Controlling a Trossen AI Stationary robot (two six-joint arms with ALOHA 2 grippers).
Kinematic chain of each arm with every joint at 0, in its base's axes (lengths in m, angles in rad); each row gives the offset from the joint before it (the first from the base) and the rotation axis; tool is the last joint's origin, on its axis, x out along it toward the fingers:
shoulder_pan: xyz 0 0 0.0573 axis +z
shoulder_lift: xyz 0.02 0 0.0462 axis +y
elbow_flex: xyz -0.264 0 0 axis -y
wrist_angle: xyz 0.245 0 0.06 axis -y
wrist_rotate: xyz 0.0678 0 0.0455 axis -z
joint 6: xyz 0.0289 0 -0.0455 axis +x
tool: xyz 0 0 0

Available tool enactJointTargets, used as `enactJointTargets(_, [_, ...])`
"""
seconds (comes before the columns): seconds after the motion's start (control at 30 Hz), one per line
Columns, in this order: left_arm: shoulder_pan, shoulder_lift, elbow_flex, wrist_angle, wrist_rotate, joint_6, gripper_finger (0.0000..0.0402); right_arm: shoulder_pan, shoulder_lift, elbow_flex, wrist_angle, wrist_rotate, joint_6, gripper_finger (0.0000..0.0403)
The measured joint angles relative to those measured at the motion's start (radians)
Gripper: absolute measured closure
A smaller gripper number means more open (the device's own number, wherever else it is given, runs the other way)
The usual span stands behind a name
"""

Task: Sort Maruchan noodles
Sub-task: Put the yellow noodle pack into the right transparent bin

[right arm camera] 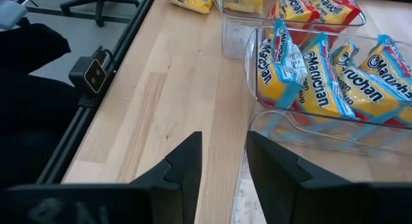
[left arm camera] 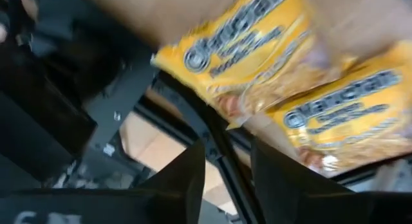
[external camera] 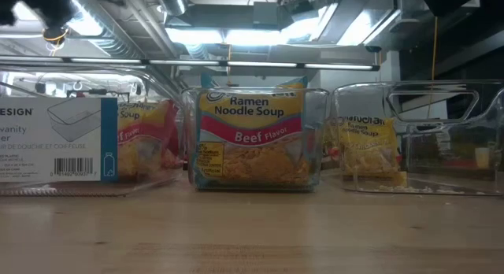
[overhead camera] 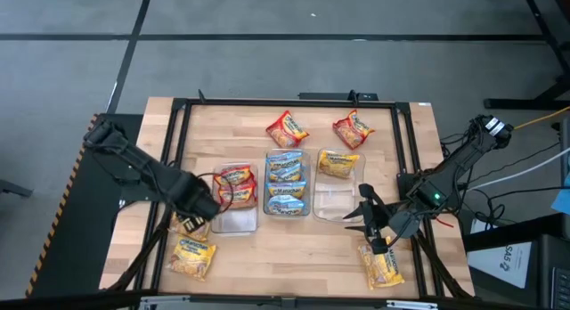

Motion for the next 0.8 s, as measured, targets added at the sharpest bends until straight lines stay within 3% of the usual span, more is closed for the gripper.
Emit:
enactJointTargets(0.23, [-0.124, 0.0, -0.144, 0.219, 0.005, -0.146, 0.026, 0.0, 0.0, 0.0, -0.001, -0.007, 0.078, 0.0276])
enactJointTargets(0.43, [-0.246, 0.0, -0.237, 0.488, -0.11, -0.165, 0.0259, 0.0, 0.0, 0.0, -0.002, -0.042, 0.129, 0.0276])
enactJointTargets(0.8, [-0.38, 0.0, -0.358, 0.556, -0.209, -0.338, 0.0259, 0.0, 0.0, 0.0, -0.002, -0.096, 0.184, 0.0276])
